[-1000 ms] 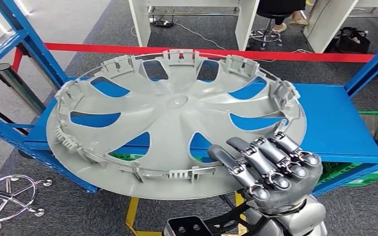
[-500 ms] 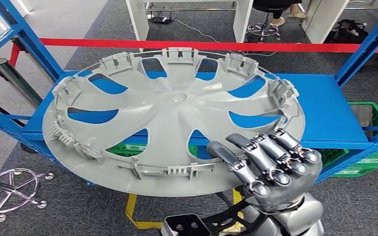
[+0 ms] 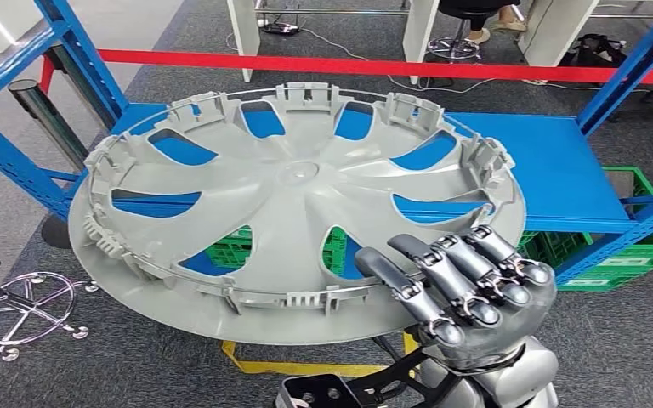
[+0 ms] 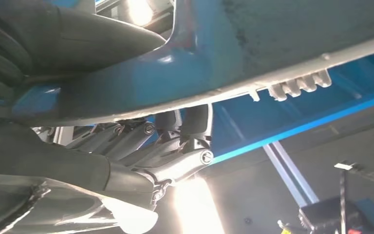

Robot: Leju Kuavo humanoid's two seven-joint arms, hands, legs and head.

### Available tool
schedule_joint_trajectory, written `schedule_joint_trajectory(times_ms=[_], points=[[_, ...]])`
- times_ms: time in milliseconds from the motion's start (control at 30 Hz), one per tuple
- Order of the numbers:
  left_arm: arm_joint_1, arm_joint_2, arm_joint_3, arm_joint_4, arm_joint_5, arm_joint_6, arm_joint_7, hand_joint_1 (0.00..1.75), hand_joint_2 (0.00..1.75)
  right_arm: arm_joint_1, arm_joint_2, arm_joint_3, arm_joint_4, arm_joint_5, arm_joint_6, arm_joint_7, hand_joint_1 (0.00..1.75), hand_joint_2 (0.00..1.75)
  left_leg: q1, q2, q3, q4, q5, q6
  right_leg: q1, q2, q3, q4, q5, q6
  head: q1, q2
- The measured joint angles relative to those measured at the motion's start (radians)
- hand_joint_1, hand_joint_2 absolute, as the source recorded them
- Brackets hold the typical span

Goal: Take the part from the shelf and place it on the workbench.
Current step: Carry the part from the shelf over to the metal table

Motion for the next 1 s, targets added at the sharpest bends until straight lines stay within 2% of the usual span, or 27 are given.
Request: schedule_joint_trajectory(times_ms=[33,67,133,167,200,233,300,333,367,400,433,467,500,533,567,600,667,700,733,800,833,867,900,933,967,1000], points=[[-0.004,-0.002,-0.007,0.0,-0.008,0.001,0.005,0.0,1.75,0.002,0.0,-0.001,-0.006,0.0,0.0,-0.002,1.75,1.75,-0.001,0.0,-0.007,0.003,0.007,-0.004,0.003,0.0,0.038,-0.059,-0.006,-0.004,0.0,0.0],[-0.008,-0.004,-0.015,0.0,-0.017,0.003,0.01,0.0,1.75,0.006,0.0,-0.002,-0.012,0.0,0.0,-0.003,1.75,1.75,0.0,0.0,-0.012,0.005,0.015,-0.009,0.006,0.0,0.059,-0.096,-0.016,-0.006,0.0,0.0],[-0.013,-0.006,-0.03,0.0,-0.029,0.009,0.021,0.0,1.75,0.016,0.0,-0.007,-0.025,0.0,0.0,-0.002,1.75,1.75,0.001,0.0,-0.021,0.007,0.029,-0.019,0.005,0.0,0.057,-0.115,-0.012,-0.012,0.001,0.0],[-0.015,-0.006,-0.036,0.0,-0.032,0.012,0.025,0.0,1.75,0.021,0.0,-0.01,-0.031,0.0,0.0,-0.001,1.75,1.75,0.002,-0.001,-0.026,0.012,0.02,-0.025,0.003,-0.001,0.048,-0.117,-0.004,-0.019,0.0,0.0],[-0.017,-0.006,-0.04,0.0,-0.034,0.014,0.028,0.0,1.75,0.026,0.0,-0.013,-0.038,0.0,0.0,0.002,1.75,1.75,0.003,-0.001,-0.034,0.031,-0.006,-0.031,0.0,-0.003,0.04,-0.119,0.006,-0.027,-0.002,0.0],[-0.018,-0.006,-0.043,0.0,-0.036,0.015,0.03,0.0,1.75,0.031,0.0,-0.016,-0.045,0.0,0.0,0.004,1.75,1.75,0.006,-0.001,-0.044,0.069,-0.05,-0.037,-0.003,-0.005,0.03,-0.12,0.017,-0.034,-0.004,0.0],[-0.021,-0.006,-0.048,0.0,-0.039,0.016,0.032,0.0,1.75,0.041,-0.001,-0.024,-0.06,0.0,0.0,0.008,1.75,1.75,0.015,-0.001,-0.069,0.187,-0.146,-0.051,-0.002,-0.007,0.007,-0.117,0.038,-0.039,-0.008,0.0],[-0.023,-0.007,-0.051,0.0,-0.04,0.016,0.033,0.0,1.75,0.046,-0.002,-0.03,-0.067,0.0,0.0,0.011,1.75,1.75,0.019,-0.001,-0.075,0.243,-0.171,-0.056,-0.002,-0.008,-0.008,-0.113,0.048,-0.039,-0.008,0.0],[-0.025,-0.007,-0.054,0.0,-0.04,0.017,0.035,0.0,1.75,0.051,-0.002,-0.035,-0.074,0.0,0.0,0.016,1.75,1.75,0.022,-0.001,-0.071,0.276,-0.172,-0.06,-0.002,-0.008,-0.024,-0.108,0.057,-0.037,-0.008,0.0],[-0.027,-0.008,-0.057,0.0,-0.041,0.018,0.036,0.0,1.75,0.055,-0.003,-0.039,-0.08,0.0,0.0,0.02,1.75,1.75,0.026,-0.001,-0.053,0.276,-0.152,-0.063,-0.003,-0.008,-0.041,-0.101,0.065,-0.035,-0.008,0.0],[-0.029,-0.009,-0.06,0.0,-0.042,0.019,0.038,0.0,1.75,0.06,-0.004,-0.042,-0.085,0.0,0.0,0.024,1.75,1.75,0.029,-0.001,-0.019,0.24,-0.123,-0.065,-0.004,-0.008,-0.058,-0.094,0.072,-0.032,-0.008,0.0],[-0.031,-0.01,-0.063,0.0,-0.043,0.02,0.039,0.0,1.75,0.063,-0.004,-0.045,-0.089,0.0,0.0,0.027,1.75,1.75,0.032,-0.001,0.027,0.178,-0.103,-0.066,-0.005,-0.008,-0.073,-0.086,0.078,-0.028,-0.008,0.0],[-0.034,-0.011,-0.065,0.0,-0.045,0.02,0.039,0.0,1.75,0.066,-0.004,-0.047,-0.094,0.0,0.0,0.028,1.75,1.75,0.032,-0.002,0.074,0.106,-0.099,-0.065,-0.004,-0.007,-0.085,-0.079,0.084,-0.023,-0.008,0.0],[-0.038,-0.013,-0.066,0.0,-0.046,0.02,0.04,0.0,1.75,0.067,-0.005,-0.048,-0.097,0.0,0.0,0.029,1.75,1.75,0.032,-0.003,0.108,0.05,-0.103,-0.062,-0.004,-0.007,-0.094,-0.075,0.091,-0.017,-0.007,0.0],[-0.041,-0.015,-0.067,0.0,-0.047,0.021,0.04,0.0,1.75,0.068,-0.005,-0.05,-0.101,0.001,0.0,0.03,1.75,1.75,0.029,-0.004,0.126,0.013,-0.112,-0.057,-0.003,-0.006,-0.099,-0.073,0.099,-0.009,-0.007,0.0],[-0.043,-0.016,-0.067,0.0,-0.048,0.022,0.04,0.0,1.75,0.069,-0.005,-0.051,-0.104,0.001,0.0,0.029,1.75,1.75,0.025,-0.006,0.129,-0.002,-0.115,-0.049,-0.004,-0.007,-0.103,-0.075,0.109,-0.002,-0.005,0.0],[-0.044,-0.019,-0.067,0.0,-0.048,0.021,0.041,0.0,1.75,0.074,-0.006,-0.057,-0.109,0.0,0.0,0.028,1.75,1.75,0.023,-0.004,0.113,-0.007,-0.097,-0.031,-0.007,-0.005,-0.11,-0.076,0.116,0.013,-0.003,0.0],[-0.044,-0.02,-0.067,0.0,-0.048,0.019,0.042,0.0,1.75,0.078,-0.007,-0.061,-0.111,0.0,0.0,0.028,1.75,1.75,0.023,-0.002,0.104,-0.009,-0.085,-0.022,-0.009,-0.003,-0.12,-0.063,0.096,0.017,-0.001,0.0],[-0.045,-0.021,-0.067,0.0,-0.049,0.017,0.044,0.0,1.75,0.083,-0.008,-0.066,-0.113,0.0,0.0,0.028,1.75,1.75,0.023,0.0,0.092,-0.012,-0.072,-0.014,-0.009,-0.001,-0.135,-0.028,0.057,0.02,0.001,0.0],[-0.047,-0.023,-0.068,0.0,-0.05,0.014,0.048,0.0,1.75,0.092,-0.011,-0.073,-0.116,0.0,0.0,0.029,1.75,1.75,0.02,0.002,0.064,-0.012,-0.048,-0.003,-0.01,0.001,-0.172,0.095,-0.045,0.022,0.006,0.0],[-0.047,-0.024,-0.069,0.0,-0.051,0.014,0.049,0.0,1.75,0.096,-0.012,-0.076,-0.116,-0.001,0.0,0.029,1.75,1.75,0.017,0.003,0.048,-0.011,-0.036,-0.001,-0.009,0.002,-0.183,0.159,-0.078,0.022,0.008,0.0],[-0.047,-0.024,-0.07,0.0,-0.051,0.013,0.05,0.0,1.75,0.1,-0.012,-0.079,-0.117,-0.001,0.0,0.029,1.75,1.75,0.014,0.003,0.033,-0.01,-0.026,-0.001,-0.009,0.002,-0.183,0.2,-0.088,0.022,0.009,0.0],[-0.047,-0.025,-0.07,0.0,-0.052,0.013,0.051,0.0,1.75,0.103,-0.012,-0.083,-0.117,-0.001,0.0,0.029,1.75,1.75,0.012,0.004,0.018,-0.009,-0.015,-0.001,-0.009,0.002,-0.166,0.208,-0.076,0.021,0.01,0.0],[-0.047,-0.025,-0.071,0.0,-0.053,0.013,0.053,0.0,1.75,0.107,-0.013,-0.087,-0.118,-0.001,0.0,0.026,1.75,1.75,0.01,0.004,0.005,-0.008,-0.005,-0.002,-0.009,0.002,-0.131,0.178,-0.05,0.018,0.013,0.0],[-0.047,-0.026,-0.072,0.0,-0.054,0.013,0.055,0.0,1.75,0.11,-0.013,-0.091,-0.121,-0.001,0.0,0.024,1.75,1.75,0.009,0.004,-0.007,-0.007,0.006,-0.004,-0.008,0.002,-0.081,0.118,-0.024,0.015,0.017,0.0],[-0.047,-0.027,-0.072,0.0,-0.055,0.012,0.058,0.0,1.75,0.113,-0.013,-0.094,-0.124,-0.001,0.0,0.022,1.75,1.75,0.007,0.004,-0.017,-0.005,0.015,-0.007,-0.007,0.002,-0.019,0.039,-0.011,0.011,0.025,0.0]])
